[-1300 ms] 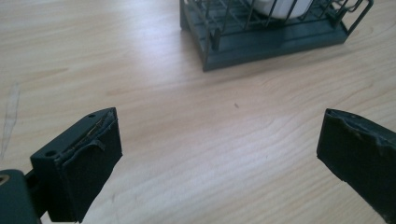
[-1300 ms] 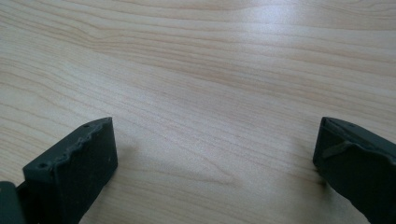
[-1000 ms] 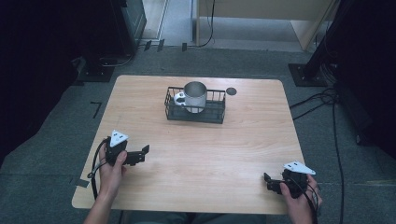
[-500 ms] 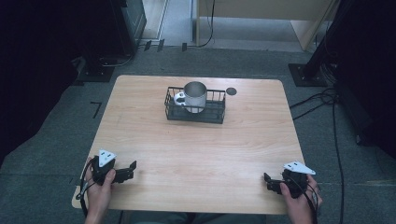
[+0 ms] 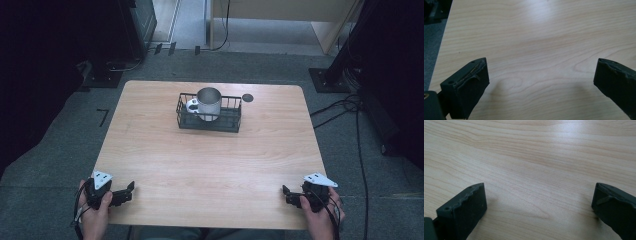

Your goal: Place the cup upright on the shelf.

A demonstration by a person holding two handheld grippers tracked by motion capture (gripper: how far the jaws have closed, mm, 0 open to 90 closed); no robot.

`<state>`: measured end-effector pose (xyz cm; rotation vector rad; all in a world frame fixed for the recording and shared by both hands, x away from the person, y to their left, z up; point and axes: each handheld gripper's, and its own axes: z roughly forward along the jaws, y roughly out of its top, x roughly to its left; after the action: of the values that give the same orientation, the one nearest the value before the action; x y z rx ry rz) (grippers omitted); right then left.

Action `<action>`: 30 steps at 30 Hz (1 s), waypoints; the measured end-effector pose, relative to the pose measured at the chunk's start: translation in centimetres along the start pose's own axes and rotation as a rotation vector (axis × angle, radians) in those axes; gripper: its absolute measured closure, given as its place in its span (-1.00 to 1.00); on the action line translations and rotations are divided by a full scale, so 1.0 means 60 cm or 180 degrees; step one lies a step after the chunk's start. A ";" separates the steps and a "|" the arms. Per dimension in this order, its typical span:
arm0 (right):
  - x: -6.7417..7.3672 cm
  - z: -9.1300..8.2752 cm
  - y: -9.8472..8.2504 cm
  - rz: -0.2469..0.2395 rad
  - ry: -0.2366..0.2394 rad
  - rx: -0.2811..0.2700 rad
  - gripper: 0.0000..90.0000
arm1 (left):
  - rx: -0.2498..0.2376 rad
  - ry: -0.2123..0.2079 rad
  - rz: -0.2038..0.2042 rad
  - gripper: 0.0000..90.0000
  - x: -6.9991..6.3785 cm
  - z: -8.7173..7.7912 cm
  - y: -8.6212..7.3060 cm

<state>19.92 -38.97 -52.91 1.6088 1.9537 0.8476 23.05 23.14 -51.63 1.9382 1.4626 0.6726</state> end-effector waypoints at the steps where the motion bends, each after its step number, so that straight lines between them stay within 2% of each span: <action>1: 0.000 0.000 0.000 -0.0001 0.0001 0.0000 -1.00 | 0.0012 0.0002 -0.0020 -0.99 0.003 0.000 -0.002; 3: 0.000 0.000 0.000 -0.0003 0.0000 0.0000 -1.00 | 0.0009 -0.0053 -0.0050 -0.99 0.008 -0.001 -0.004; 5: 0.000 0.000 0.000 -0.0004 0.0001 0.0000 -1.00 | 0.0041 -0.0138 -0.0022 -0.99 0.008 0.002 -0.005; 7: 0.000 0.000 0.000 -0.0004 0.0000 -0.0001 -1.00 | 0.0094 -0.0133 0.0062 -1.00 0.003 0.006 -0.006; 30: 0.000 0.000 0.000 -0.0005 0.0001 0.0000 -1.00 | 0.0121 -0.0125 0.0051 -1.00 0.002 0.008 -0.003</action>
<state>19.92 -38.98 -52.92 1.6072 1.9547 0.8473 23.28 23.25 -52.09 1.9828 1.4471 0.6146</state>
